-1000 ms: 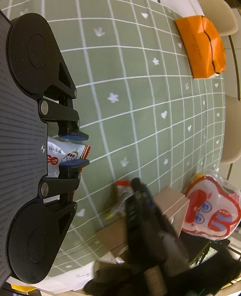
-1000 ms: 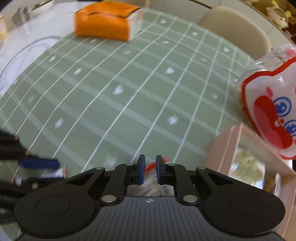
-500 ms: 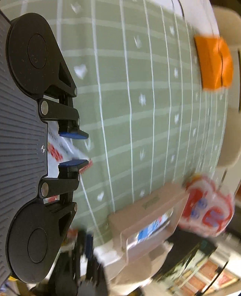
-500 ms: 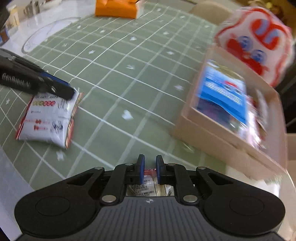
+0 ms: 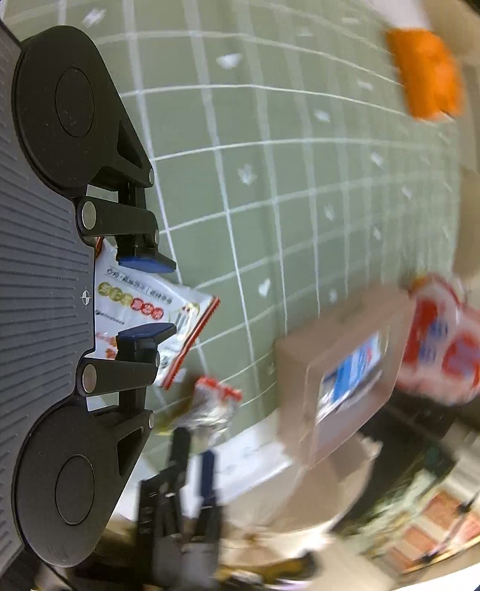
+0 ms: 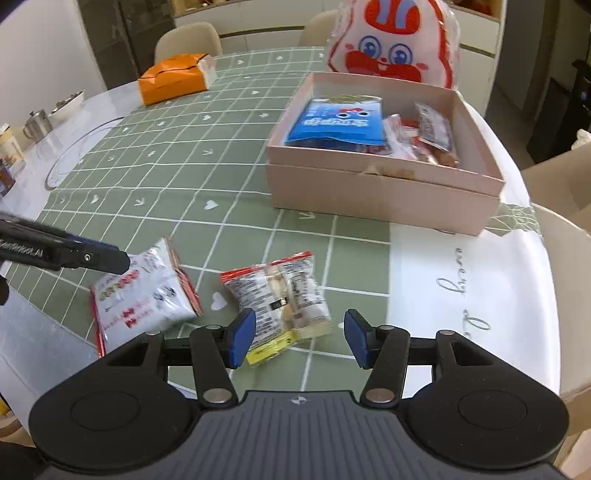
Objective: Organize snacks
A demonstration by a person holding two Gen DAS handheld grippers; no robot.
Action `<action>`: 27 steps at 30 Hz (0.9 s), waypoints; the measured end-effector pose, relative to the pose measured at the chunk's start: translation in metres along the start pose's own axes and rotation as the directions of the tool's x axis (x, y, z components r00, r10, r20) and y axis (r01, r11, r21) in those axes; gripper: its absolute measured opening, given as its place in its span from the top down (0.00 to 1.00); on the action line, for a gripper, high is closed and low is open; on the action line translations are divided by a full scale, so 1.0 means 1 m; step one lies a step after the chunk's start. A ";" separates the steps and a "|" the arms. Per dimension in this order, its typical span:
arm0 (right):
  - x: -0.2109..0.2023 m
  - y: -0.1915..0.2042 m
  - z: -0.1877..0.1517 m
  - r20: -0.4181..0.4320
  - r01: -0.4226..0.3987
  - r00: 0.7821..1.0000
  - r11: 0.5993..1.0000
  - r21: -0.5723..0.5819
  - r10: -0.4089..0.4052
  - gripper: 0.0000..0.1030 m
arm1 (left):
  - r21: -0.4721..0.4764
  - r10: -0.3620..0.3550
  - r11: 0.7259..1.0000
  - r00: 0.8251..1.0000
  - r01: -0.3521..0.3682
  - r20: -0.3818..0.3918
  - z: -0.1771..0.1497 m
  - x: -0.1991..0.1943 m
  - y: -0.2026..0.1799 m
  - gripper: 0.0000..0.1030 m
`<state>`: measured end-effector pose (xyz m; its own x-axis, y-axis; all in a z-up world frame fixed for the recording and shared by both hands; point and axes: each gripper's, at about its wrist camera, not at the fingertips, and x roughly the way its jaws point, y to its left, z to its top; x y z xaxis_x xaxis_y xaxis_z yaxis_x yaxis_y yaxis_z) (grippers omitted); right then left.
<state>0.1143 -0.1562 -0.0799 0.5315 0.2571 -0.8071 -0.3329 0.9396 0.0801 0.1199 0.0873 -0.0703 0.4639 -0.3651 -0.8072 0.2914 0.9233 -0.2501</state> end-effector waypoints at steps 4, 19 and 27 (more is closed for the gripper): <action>0.010 0.019 -0.001 0.046 0.016 0.999 0.994 -0.111 -0.010 0.41 | 0.260 0.117 0.960 0.993 -0.106 -0.027 -0.009 -0.003 -0.042 0.68; 0.020 -0.016 -0.020 0.032 0.068 0.997 0.998 0.006 -0.068 0.41 | 0.328 0.030 0.945 0.991 0.015 -0.132 -0.021 0.024 -0.085 0.34; 0.020 -0.015 -0.024 0.053 0.089 0.995 0.996 0.018 -0.090 0.35 | 0.351 0.014 0.937 0.999 -0.003 -0.029 -0.018 0.006 -0.078 0.34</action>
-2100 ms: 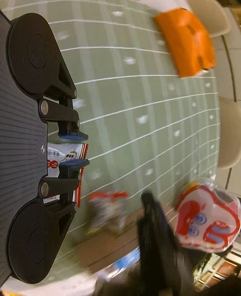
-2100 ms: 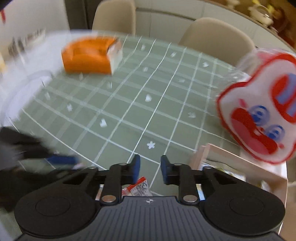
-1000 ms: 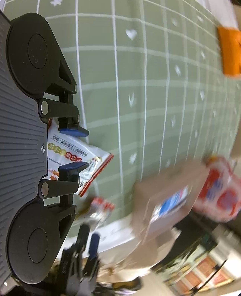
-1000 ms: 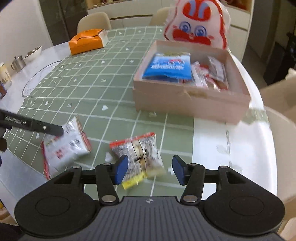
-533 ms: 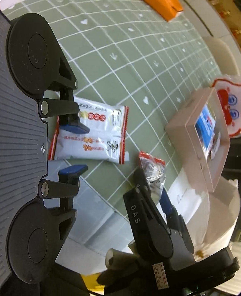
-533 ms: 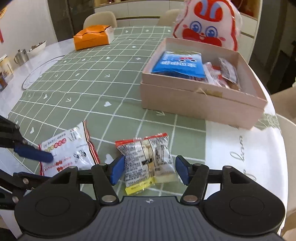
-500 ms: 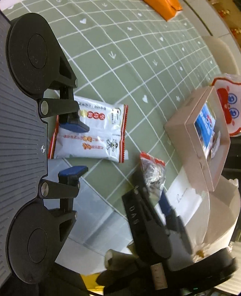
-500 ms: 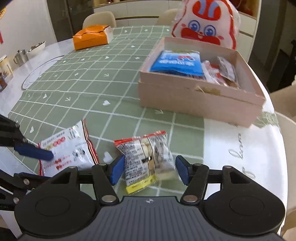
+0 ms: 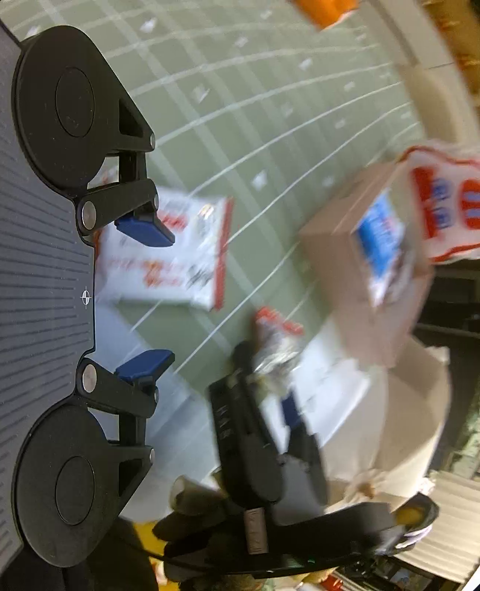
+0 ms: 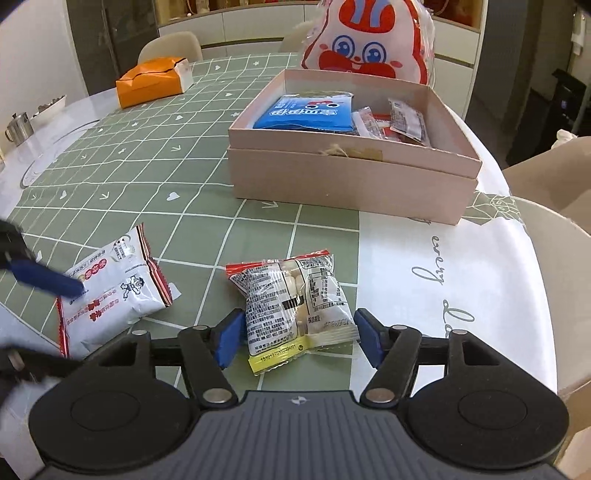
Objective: Organize snacks
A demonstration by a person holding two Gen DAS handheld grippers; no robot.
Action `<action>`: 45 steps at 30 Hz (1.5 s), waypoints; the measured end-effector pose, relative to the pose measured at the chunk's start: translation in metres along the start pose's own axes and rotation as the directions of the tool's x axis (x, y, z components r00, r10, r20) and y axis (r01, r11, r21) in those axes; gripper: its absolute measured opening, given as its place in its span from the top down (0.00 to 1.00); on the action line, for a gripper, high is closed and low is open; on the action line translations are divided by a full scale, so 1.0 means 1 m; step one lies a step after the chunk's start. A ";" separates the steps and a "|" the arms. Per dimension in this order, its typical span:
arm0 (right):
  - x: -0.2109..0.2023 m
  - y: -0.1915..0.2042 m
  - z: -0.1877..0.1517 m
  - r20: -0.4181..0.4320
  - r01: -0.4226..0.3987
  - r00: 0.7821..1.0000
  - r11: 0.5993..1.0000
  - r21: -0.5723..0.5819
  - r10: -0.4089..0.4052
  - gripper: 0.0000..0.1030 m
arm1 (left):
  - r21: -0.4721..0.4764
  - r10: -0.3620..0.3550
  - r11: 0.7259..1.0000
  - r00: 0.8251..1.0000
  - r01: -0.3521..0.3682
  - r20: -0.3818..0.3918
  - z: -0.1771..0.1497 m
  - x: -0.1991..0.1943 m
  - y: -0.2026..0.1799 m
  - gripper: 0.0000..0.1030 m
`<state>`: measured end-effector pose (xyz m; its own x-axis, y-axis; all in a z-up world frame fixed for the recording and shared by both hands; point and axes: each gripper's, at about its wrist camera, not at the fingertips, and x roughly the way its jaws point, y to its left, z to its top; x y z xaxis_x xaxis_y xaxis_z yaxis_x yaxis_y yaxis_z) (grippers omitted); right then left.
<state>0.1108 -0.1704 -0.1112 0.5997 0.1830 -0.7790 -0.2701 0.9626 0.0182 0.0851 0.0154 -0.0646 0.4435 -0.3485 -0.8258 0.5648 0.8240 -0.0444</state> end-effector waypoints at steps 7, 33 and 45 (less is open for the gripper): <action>-0.001 0.002 -0.008 0.031 0.028 0.999 1.000 0.013 -0.028 0.28 | 0.009 0.008 1.000 0.997 -0.008 -0.074 -0.003 0.020 0.020 0.25; 0.004 0.005 0.005 0.008 -0.004 1.000 0.999 -0.040 0.005 0.47 | -0.200 -0.054 0.979 0.996 0.040 -0.068 0.003 0.027 0.012 0.59; -0.003 -0.009 0.002 -0.014 -0.010 1.000 1.000 -0.025 0.010 0.50 | -0.111 0.010 0.994 1.000 -0.010 0.001 0.011 0.009 -0.017 0.57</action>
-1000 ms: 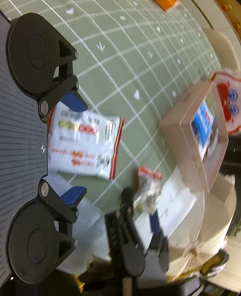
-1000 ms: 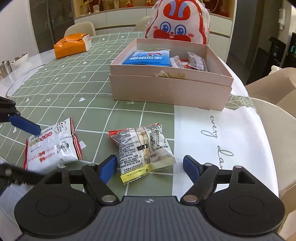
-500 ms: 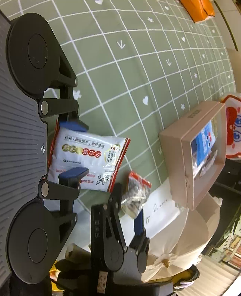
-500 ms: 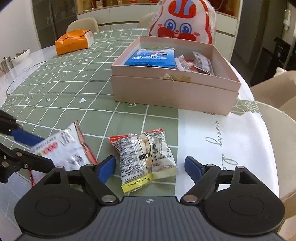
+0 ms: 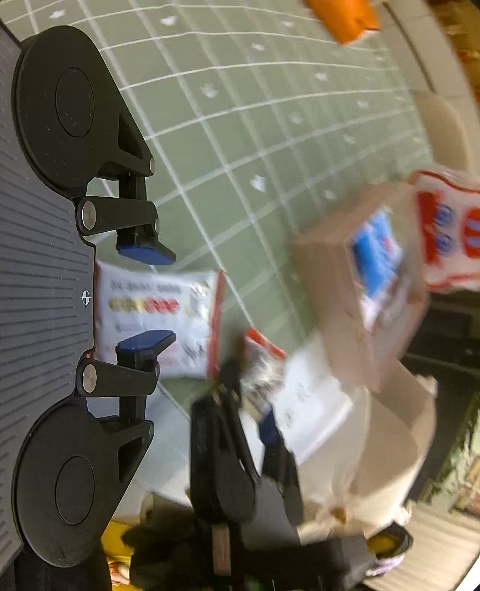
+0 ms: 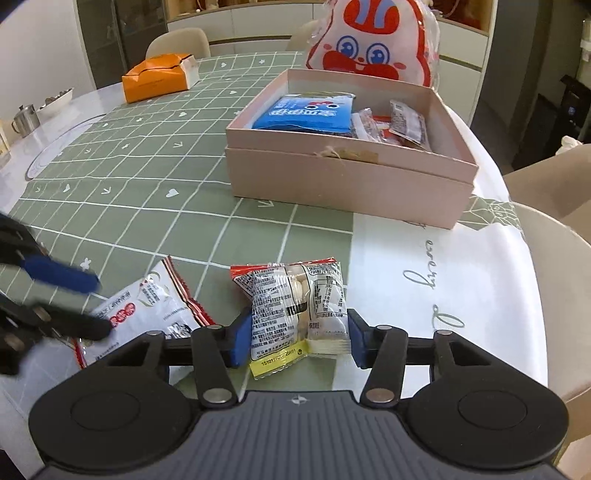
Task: Organize snacks
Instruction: 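Carry both white packs over the pink box and open both grippers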
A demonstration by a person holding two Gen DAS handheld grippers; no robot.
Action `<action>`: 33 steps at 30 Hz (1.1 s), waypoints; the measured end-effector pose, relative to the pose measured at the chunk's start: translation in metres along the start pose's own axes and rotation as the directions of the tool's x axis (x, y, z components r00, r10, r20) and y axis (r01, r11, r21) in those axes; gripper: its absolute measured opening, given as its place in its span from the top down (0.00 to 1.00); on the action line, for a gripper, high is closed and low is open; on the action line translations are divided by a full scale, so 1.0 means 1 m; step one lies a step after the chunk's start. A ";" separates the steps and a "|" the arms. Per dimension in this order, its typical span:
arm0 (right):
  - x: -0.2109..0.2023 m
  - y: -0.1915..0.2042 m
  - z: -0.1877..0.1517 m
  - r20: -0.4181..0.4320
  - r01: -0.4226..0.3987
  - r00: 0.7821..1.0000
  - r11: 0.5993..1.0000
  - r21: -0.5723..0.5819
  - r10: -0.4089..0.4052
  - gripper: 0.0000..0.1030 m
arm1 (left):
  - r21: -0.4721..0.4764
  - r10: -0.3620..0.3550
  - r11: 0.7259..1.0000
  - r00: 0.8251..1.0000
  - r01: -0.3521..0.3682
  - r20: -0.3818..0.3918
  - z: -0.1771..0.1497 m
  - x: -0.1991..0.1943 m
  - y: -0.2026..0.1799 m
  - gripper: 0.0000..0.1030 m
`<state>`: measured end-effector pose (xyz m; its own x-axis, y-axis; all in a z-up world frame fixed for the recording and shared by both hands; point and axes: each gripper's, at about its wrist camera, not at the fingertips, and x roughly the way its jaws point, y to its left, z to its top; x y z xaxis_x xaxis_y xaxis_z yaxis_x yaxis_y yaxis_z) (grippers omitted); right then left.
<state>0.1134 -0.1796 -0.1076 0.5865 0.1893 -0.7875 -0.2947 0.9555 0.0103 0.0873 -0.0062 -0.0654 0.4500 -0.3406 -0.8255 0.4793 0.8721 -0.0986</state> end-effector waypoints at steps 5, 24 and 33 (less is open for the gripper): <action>-0.007 -0.011 -0.003 -0.012 0.005 1.000 0.999 0.034 -0.005 0.49 | 0.142 0.043 0.989 0.997 -0.033 -0.069 -0.003 0.024 -0.036 0.56; -0.026 -0.026 -0.010 0.020 -0.013 1.000 0.997 0.074 0.011 0.38 | 0.046 0.064 0.997 0.993 -0.060 -0.095 -0.002 0.042 -0.023 0.18; -0.007 -0.018 -0.008 0.004 -0.035 0.999 0.998 0.046 0.035 0.44 | -0.069 -0.014 0.998 0.997 0.009 -0.074 0.001 0.044 -0.005 0.20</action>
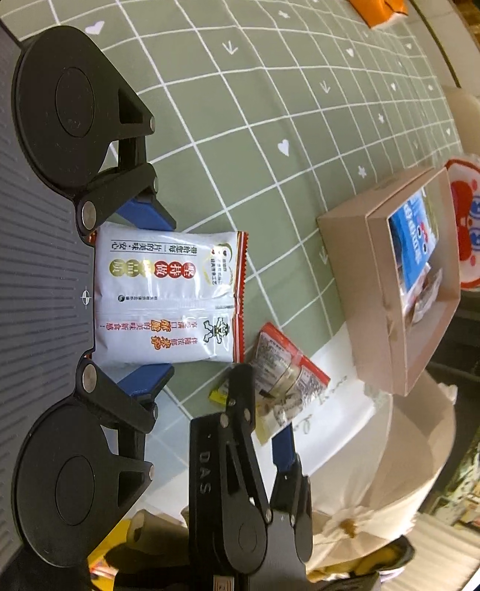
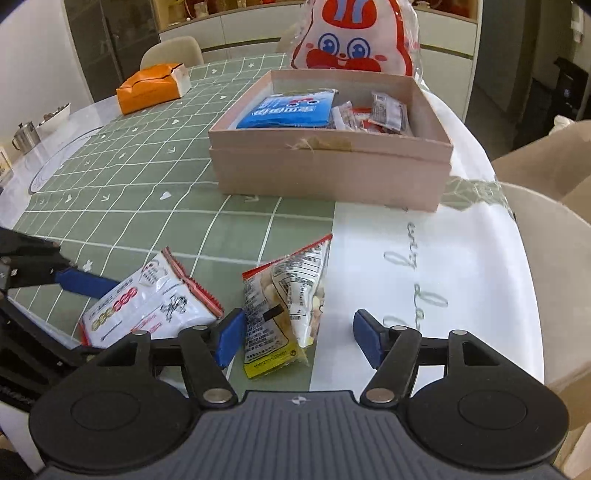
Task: Organize snacks
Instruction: 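Carry both white packs over the pink box and open both grippers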
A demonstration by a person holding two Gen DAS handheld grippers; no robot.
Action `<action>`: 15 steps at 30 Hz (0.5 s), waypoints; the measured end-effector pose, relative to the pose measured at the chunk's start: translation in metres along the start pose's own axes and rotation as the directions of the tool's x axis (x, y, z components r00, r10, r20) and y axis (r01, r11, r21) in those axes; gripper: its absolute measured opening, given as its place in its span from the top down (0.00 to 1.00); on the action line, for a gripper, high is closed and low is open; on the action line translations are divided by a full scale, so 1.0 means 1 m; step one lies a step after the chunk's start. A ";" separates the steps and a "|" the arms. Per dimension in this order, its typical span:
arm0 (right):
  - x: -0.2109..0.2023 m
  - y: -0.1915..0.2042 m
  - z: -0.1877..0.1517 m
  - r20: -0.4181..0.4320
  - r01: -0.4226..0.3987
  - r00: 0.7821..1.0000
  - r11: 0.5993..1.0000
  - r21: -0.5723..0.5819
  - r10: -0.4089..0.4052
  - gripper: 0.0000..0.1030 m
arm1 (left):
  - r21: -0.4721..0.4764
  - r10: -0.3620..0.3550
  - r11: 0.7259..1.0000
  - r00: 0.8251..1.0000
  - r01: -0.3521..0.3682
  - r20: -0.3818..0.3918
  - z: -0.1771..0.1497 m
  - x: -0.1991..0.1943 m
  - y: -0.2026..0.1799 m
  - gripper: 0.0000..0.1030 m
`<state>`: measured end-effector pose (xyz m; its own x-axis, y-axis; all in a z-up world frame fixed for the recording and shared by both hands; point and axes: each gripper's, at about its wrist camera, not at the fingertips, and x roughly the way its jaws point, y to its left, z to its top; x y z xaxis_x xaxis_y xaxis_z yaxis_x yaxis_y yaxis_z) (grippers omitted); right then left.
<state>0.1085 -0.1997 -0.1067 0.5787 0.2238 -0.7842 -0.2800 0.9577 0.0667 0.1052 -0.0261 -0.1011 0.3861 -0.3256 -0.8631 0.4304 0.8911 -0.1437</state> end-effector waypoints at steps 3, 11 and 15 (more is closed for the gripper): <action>-0.004 0.005 0.006 -0.007 -0.027 1.000 0.998 -0.055 0.027 0.68 | -0.002 -0.008 1.000 1.000 0.008 0.023 0.000 -0.007 -0.001 0.20; -0.052 -0.005 0.049 0.119 -0.056 0.991 0.994 -0.098 0.067 0.74 | -0.011 -0.021 1.000 0.970 0.025 0.241 0.052 -0.065 0.005 0.20; -0.070 -0.018 0.109 0.236 -0.043 0.969 0.994 -0.099 0.066 0.74 | -0.025 -0.004 1.000 0.946 0.013 0.325 0.106 -0.068 0.017 0.20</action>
<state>0.1566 -0.2125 0.0147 0.7235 0.3227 -0.6102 -0.3793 0.9244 0.0392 0.1724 -0.0223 0.0062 0.6288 -0.4144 -0.6580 0.4150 0.8944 -0.1666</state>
